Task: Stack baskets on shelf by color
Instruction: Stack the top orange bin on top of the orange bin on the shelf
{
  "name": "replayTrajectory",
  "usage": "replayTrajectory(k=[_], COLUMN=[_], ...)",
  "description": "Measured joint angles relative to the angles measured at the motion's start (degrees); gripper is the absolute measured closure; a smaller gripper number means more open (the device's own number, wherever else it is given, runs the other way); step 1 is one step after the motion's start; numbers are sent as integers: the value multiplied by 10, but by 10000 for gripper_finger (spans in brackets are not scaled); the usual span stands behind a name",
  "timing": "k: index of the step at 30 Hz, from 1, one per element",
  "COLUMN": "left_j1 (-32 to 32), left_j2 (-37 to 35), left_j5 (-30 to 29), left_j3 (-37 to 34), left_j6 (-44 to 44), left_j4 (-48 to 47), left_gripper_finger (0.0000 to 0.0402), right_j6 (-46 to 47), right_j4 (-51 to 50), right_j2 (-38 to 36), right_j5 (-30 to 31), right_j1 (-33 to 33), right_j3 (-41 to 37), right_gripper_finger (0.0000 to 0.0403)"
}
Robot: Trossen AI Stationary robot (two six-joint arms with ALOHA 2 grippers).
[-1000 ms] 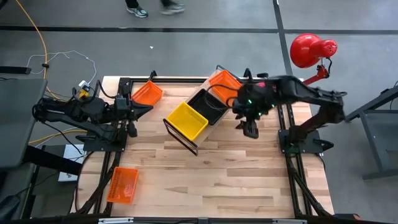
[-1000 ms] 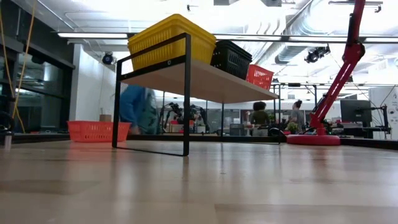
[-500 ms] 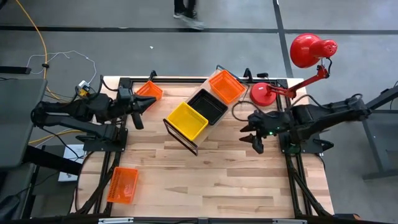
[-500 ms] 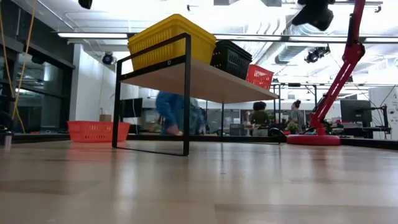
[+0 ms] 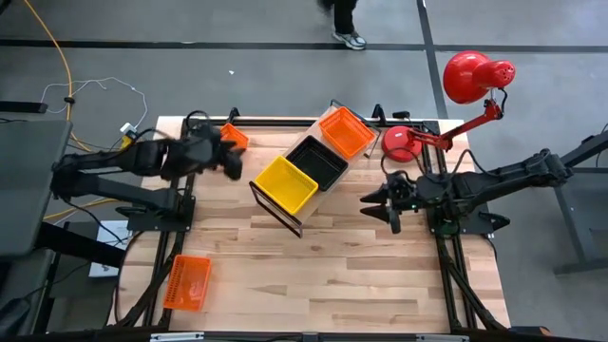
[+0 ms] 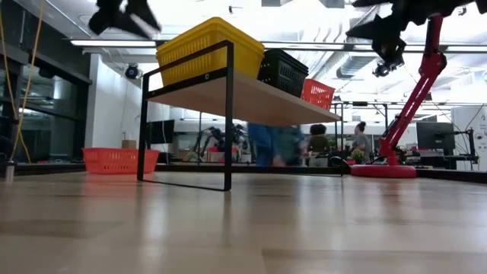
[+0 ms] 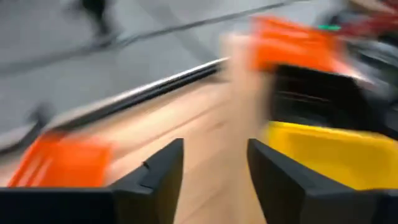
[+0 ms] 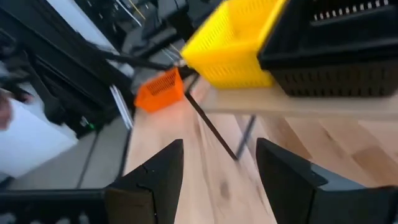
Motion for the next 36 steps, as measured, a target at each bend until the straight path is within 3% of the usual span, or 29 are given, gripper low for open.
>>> replayTrajectory(k=[7, 13, 21, 26, 31, 36], left_j1=[137, 195, 204, 226, 272, 301], left_j2=[55, 85, 102, 128, 177, 217], left_j5=[27, 41, 6, 1, 28, 30], left_j3=[-47, -142, -218, -259, -271, -271], left_j6=[-219, -397, -618, -641, -686, -667], left_j4=[-173, -167, -125, -27, -12, 39], left_gripper_finger=[181, 177, 177, 189, 205, 233], right_j6=[7, 27, 36, 35, 35, 35], right_j4=[23, 22, 22, 22, 22, 22], right_j2=[1, 1, 1, 1, 1, 1], right_j5=[24, 36, 54, 58, 58, 58], right_j1=[0, 0, 0, 0, 0, 0], right_j3=[0, 0, 0, 0, 0, 0], right_gripper_finger=[215, 215, 215, 215, 215, 215])
